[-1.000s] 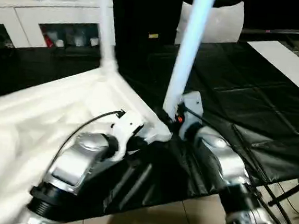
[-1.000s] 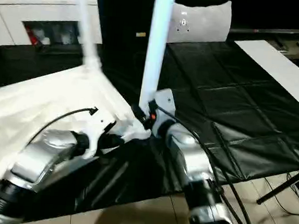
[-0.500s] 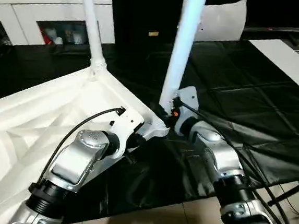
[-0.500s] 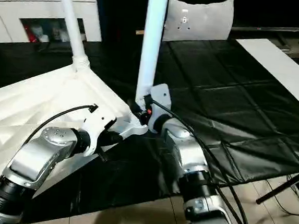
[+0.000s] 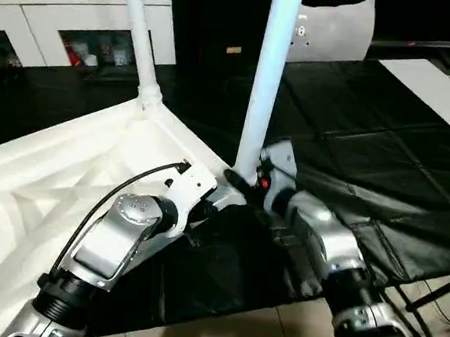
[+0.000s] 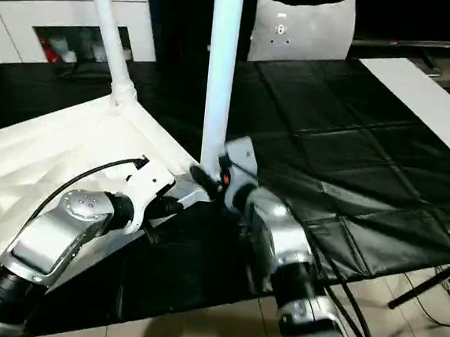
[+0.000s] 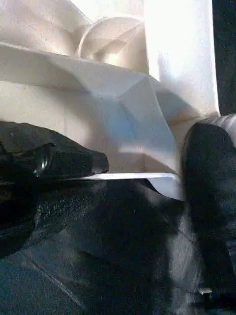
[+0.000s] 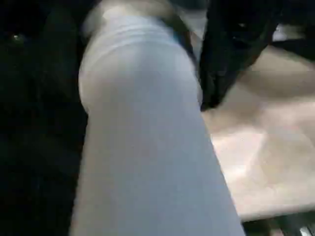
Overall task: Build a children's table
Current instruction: Insert table leg to table base, then rotate leg to tighten
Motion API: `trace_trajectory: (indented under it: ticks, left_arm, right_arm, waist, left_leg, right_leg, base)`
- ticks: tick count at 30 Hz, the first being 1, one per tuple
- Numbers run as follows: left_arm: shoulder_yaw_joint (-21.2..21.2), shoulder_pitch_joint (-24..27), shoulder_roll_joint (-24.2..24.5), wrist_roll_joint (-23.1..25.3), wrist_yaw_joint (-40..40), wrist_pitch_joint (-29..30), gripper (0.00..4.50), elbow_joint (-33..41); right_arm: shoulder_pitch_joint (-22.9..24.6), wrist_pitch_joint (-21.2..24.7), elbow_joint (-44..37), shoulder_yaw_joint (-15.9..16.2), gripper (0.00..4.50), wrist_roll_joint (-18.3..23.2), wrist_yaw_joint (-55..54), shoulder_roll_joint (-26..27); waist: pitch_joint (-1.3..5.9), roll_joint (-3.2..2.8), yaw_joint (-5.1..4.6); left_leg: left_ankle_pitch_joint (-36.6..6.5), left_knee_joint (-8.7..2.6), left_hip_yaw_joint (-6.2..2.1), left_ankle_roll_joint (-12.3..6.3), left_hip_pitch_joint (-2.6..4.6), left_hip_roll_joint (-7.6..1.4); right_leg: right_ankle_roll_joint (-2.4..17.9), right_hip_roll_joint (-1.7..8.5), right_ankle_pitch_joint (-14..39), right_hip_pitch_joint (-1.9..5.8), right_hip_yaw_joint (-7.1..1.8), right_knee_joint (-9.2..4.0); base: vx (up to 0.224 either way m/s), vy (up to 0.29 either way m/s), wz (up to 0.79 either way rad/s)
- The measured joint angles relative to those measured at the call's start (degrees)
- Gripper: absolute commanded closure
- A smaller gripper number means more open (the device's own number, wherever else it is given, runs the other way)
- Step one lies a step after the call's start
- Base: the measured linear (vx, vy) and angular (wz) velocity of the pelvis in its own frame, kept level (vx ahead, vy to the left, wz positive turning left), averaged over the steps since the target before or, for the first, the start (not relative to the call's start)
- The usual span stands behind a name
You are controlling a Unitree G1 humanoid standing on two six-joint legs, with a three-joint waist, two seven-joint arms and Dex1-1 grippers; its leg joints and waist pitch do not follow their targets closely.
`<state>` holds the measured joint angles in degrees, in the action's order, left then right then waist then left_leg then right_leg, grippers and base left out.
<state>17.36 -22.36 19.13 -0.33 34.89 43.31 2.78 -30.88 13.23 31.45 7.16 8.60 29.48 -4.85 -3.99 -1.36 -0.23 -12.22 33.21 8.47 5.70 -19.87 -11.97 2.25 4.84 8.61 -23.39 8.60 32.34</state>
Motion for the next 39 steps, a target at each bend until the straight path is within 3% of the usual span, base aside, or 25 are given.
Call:
trace_trajectory:
  ticks: [5,11,17,24,29,34,37,39]
  left_arm:
    - [0.0,0.0,1.2,0.0,1.1,-3.6,4.5,-1.1]
    - [-0.1,0.0,3.4,-0.4,3.7,-8.8,4.5,-2.9]
    - [0.5,0.9,6.2,-1.3,9.3,-15.2,4.5,-5.3]
    - [1.9,1.1,8.5,-2.2,16.9,-25.0,4.5,-9.3]
    - [3.1,0.0,9.9,-2.2,21.6,-29.4,4.5,-11.6]
    - [5.4,-0.8,10.6,-2.0,25.5,-32.9,4.5,-12.3]
    - [5.7,-1.0,10.5,-1.8,26.7,-33.9,4.5,-12.8]
    - [5.8,-1.2,10.5,-1.6,26.9,-34.2,4.5,-13.2]
  right_arm:
    - [2.1,0.1,-1.7,-0.5,0.46,0.8,2.5,-1.6]
    - [7.8,0.9,-4.5,0.0,0.03,2.9,10.7,-6.3]
    - [8.0,-4.5,-7.2,-0.6,0.03,2.1,12.9,-10.5]
    - [7.1,-3.5,-11.4,-0.4,0.03,5.3,25.7,-16.7]
    - [6.3,-4.4,-11.2,2.2,0.03,4.9,30.8,-18.6]
    - [5.3,-6.1,-10.7,5.1,0.03,3.0,35.1,-19.3]
    - [4.2,-6.3,-9.7,6.0,0.03,2.5,36.1,-19.3]
    - [4.0,-6.4,-9.0,6.4,0.3,2.3,36.5,-19.3]
  waist:
    - [0.0,0.01,0.65]
    - [-0.01,0.01,1.35]
    - [-0.01,0.0,2.3]
    - [0.04,0.05,3.83]
    - [0.07,0.11,4.26]
    - [0.1,0.17,5.32]
    - [0.11,0.18,5.37]
    - [0.18,0.3,5.36]
  left_leg:
    - [0.1,0.09,0.02,-0.13,-0.29,0.0]
    - [0.1,0.52,0.08,-0.15,-0.69,0.0]
    - [0.1,0.66,0.1,-0.09,-0.39,-0.04]
    - [0.1,0.81,0.17,-0.11,-0.19,0.02]
    - [0.1,0.93,0.18,-0.12,-0.2,0.03]
    - [0.1,1.12,0.2,-0.11,-0.19,0.02]
    - [0.1,1.27,0.2,-0.08,-0.18,0.03]
    - [0.1,1.32,0.21,-0.02,-0.13,0.03]
  right_leg:
    - [0.2,0.0,-0.1,-0.27,-0.01,0.09]
    - [0.3,0.1,0.0,-0.84,-0.09,0.77]
    - [0.1,0.09,0.1,-0.57,-0.07,0.83]
    - [0.0,0.26,0.1,-0.23,-0.09,0.85]
    - [0.0,0.33,0.1,-0.22,-0.08,1.02]
    - [0.0,0.37,0.1,-0.22,-0.1,1.21]
    - [0.0,0.41,0.1,-0.18,-0.12,1.34]
    - [-0.1,0.43,0.1,-0.17,-0.15,1.46]
  base:
    - [0.0,0.0,0.0]
    - [0.0,0.0,0.0]
    - [0.0,0.0,0.0]
    - [0.0,0.0,0.0]
    - [0.0,0.0,0.0]
    - [0.0,0.0,0.0]
    - [0.0,0.0,0.0]
    - [0.0,0.0,0.0]
